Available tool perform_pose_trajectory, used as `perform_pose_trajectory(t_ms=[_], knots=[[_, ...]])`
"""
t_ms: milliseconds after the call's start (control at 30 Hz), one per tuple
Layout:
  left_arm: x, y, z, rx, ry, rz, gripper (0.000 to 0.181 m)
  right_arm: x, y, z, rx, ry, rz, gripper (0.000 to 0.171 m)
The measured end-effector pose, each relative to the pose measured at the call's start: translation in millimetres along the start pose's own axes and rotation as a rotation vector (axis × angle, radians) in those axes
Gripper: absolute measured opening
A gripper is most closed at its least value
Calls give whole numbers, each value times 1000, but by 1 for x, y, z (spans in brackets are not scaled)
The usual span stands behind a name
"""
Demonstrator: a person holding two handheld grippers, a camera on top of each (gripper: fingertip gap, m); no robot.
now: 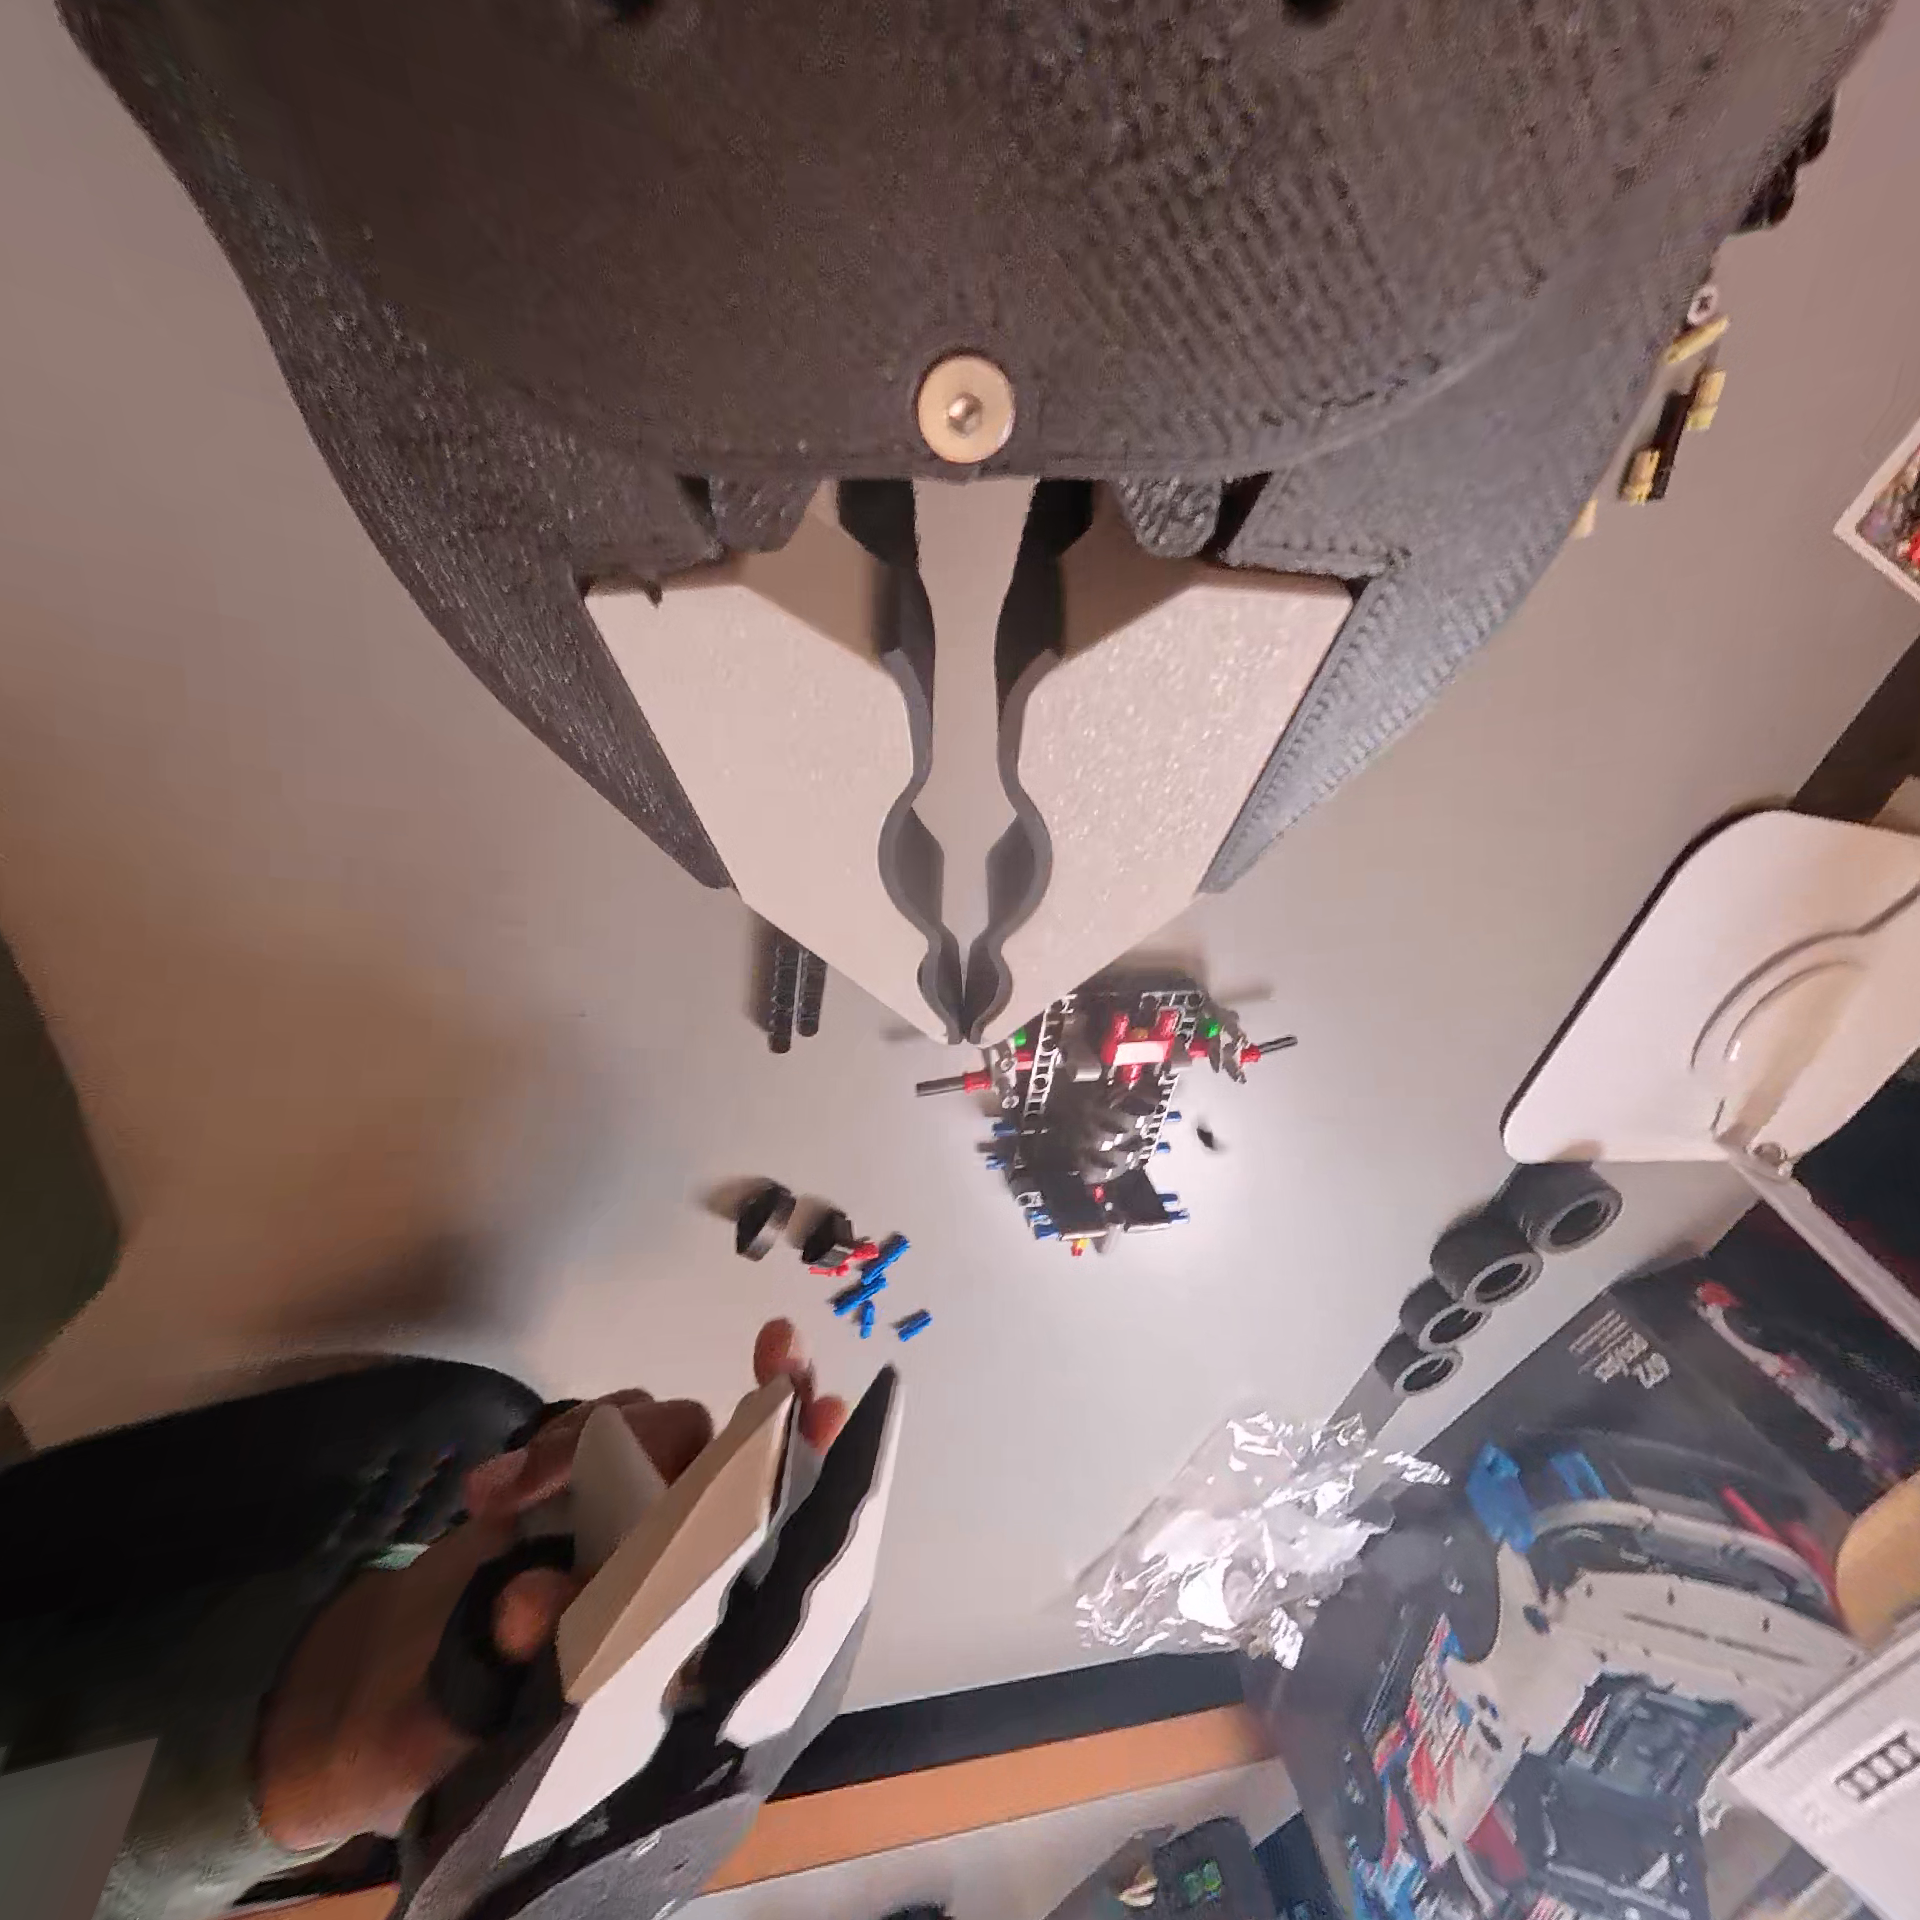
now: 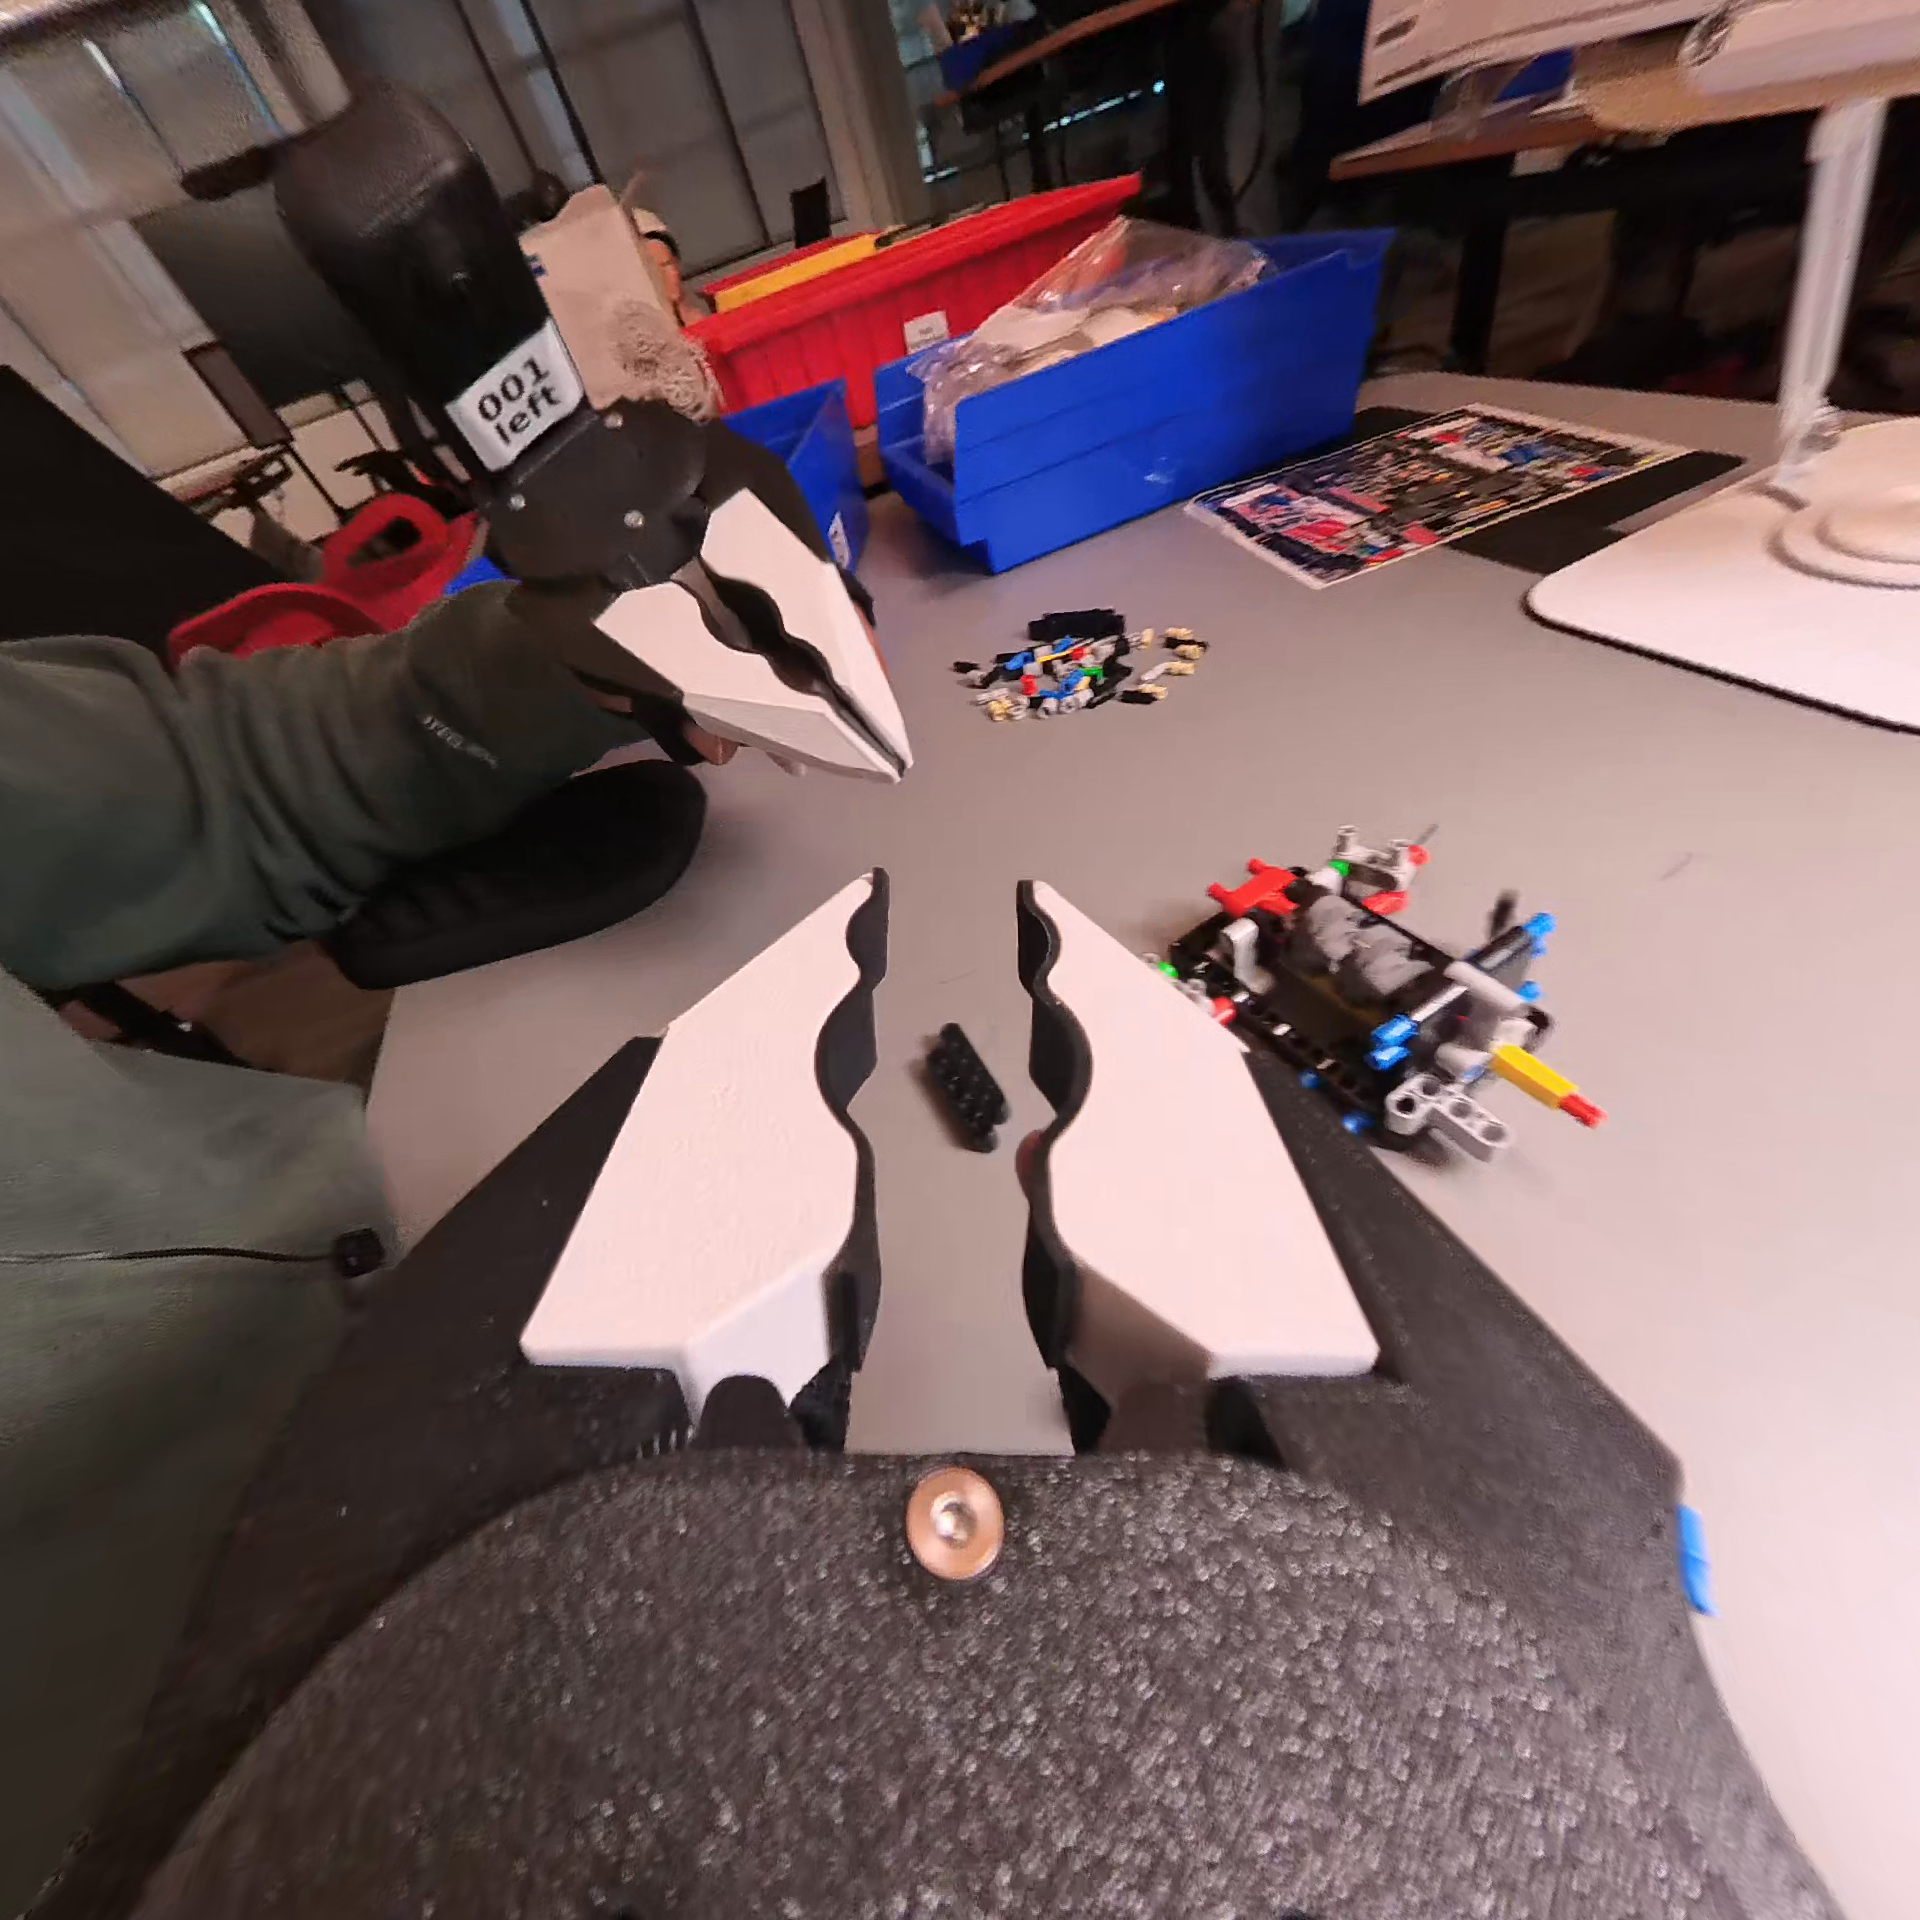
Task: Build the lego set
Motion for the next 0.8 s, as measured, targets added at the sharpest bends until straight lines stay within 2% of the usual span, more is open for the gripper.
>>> perform_pose_trajectory(t_ms=[267,367,500,667,800], knots=[[18,15,-4,38,-108,68,1,-43,-16,31,16,224,182,17],[23,17,-6,35,-132,99,5,-83,-20,38,105,317,269,15],[26,20,-6,15,-161,147,12,-163,-13,30,335,420,347,19],[27,27,3,23,-206,160,14,-240,-4,7,538,495,247,27],[29,33,11,21,-229,172,14,-264,-3,0,650,576,126,19]])
Point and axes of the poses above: each gripper's, where its closed fingertips meet, z back along the fingers, y out of its underside, x = y × z across the jaws, the point moved 7 cm from there along z, back along the fingers, and after that the axes turned 6 degrees about -x, right-handed, at the moved point
